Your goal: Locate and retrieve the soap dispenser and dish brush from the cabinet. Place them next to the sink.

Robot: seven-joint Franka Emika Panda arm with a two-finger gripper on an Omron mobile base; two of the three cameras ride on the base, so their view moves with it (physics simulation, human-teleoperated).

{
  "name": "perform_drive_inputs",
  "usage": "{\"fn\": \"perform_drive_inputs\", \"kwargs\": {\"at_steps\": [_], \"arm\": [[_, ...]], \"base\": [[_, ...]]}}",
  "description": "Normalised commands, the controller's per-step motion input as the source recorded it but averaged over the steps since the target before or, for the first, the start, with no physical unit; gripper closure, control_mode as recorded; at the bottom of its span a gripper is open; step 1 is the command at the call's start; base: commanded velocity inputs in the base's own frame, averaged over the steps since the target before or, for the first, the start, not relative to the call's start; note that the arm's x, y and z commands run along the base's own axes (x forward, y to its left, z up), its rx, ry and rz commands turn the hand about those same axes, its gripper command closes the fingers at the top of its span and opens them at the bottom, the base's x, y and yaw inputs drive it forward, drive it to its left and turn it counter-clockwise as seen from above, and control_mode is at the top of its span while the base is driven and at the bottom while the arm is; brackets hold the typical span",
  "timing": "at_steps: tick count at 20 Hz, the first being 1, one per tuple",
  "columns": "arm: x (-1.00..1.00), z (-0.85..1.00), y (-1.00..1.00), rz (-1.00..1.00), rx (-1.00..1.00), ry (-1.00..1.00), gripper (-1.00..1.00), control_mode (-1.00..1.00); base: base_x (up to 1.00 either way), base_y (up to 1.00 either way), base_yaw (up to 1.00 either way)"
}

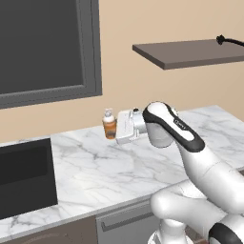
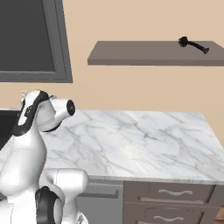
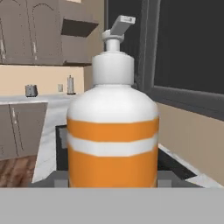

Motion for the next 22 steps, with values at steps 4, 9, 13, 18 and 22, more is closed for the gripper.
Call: {"fn": "perform_drive_inputs", "kwargs": {"at_steps": [4, 9, 13, 18, 22], "arm": [[0.3, -0.22, 0.25, 0.21, 0.0, 0.06, 1.0, -1.0], [0.2, -0.42, 0.22, 0.21, 0.0, -0.01, 1.0, -1.0], [0.06, -0.27, 0.19, 0.15, -0.03, -0.14, 1.0, -1.0], [0.12, -0.17, 0.25, 0.07, 0.0, -0.07, 1.0, -1.0], [0.1, -0.29, 0.3, 0.02, 0.0, -0.03, 1.0, -1.0]], "base": [[0.0, 0.0, 0.0], [0.0, 0.0, 0.0], [0.0, 0.0, 0.0], [0.0, 0.0, 0.0], [0.0, 0.0, 0.0]]}}
